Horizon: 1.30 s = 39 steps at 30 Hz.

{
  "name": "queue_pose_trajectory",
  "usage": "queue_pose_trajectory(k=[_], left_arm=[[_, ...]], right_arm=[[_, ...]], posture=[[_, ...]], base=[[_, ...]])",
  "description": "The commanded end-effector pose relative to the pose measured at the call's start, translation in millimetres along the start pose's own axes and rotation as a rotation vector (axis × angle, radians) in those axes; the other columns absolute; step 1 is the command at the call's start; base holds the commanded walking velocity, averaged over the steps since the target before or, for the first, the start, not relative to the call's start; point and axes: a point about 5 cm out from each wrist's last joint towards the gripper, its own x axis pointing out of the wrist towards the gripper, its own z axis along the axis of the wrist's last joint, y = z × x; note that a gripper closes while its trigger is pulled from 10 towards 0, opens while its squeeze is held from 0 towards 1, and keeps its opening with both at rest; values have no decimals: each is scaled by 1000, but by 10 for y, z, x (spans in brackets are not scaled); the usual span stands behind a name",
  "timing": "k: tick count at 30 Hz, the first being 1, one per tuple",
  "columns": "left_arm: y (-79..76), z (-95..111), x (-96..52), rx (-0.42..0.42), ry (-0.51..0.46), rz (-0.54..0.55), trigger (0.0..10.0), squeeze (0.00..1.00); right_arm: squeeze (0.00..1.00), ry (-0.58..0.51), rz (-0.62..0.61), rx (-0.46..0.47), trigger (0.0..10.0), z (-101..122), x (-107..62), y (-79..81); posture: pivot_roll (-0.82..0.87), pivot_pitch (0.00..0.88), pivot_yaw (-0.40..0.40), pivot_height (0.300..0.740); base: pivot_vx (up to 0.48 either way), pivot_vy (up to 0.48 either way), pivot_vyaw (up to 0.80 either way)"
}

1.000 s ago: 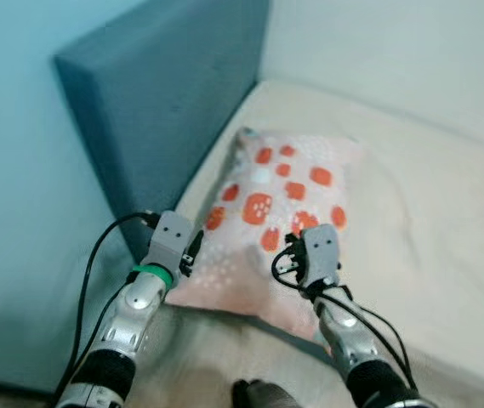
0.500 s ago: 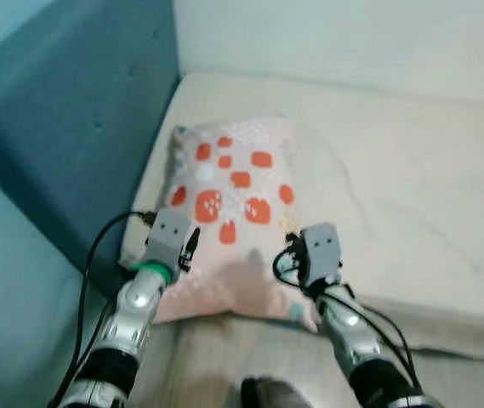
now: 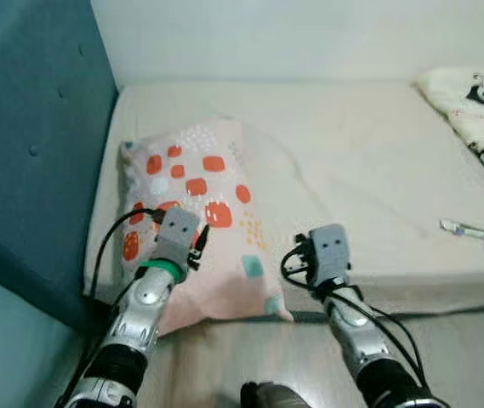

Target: Clean up the room

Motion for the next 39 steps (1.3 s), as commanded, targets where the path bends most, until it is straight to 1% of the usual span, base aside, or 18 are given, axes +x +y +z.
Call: queue_pose_trajectory(k=[1, 4, 7, 10, 14, 35, 37, 38, 39], left_arm=[[33, -91, -39, 6, 33, 11, 10000, 0], [29, -88, -36, 6, 33, 11, 10000, 0], [30, -84, -34, 5, 31, 13, 10000, 0], [32, -79, -32, -13, 32, 14, 10000, 0], [27, -67, -40, -33, 19, 9, 10000, 0], [21, -140, -72, -25, 48, 6, 10000, 0], [24, -151, -73, -36, 54, 10, 10000, 0], [30, -179, -72, -62, 76, 13, 10000, 0], [30, -179, -72, -62, 76, 13, 10000, 0]], right_arm=[[0, 3, 18, 10, 10000, -21, -9, 68], [0, 11, 19, 8, 10000, -27, -7, 68], [0, 16, 12, 15, 10000, -35, -8, 64], [0, 9, 13, 14, 10000, -29, -10, 61], [0, 11, 15, 5, 10000, -29, -10, 60], [0, 15, 56, 9, 10000, -45, -23, 116], [0, 13, 57, 12, 10000, -41, -20, 119], [0, 12, 57, 14, 10000, -38, -18, 121], [0, 12, 57, 14, 10000, -38, -18, 121]], posture=[[13, 34, 21, 740], [12, 34, 22, 740], [12, 35, 21, 740], [12, 35, 21, 740], [12, 36, 20, 740], [8, 38, 22, 740], [9, 38, 22, 740], [10, 38, 22, 740], [10, 38, 22, 740]], base=[[480, 0, 0], [480, 0, 0], [480, 0, -681], [326, 0, -694], [0, 0, 0], [0, 0, 0], [0, 0, 0], [0, 0, 0], [0, 0, 0]])
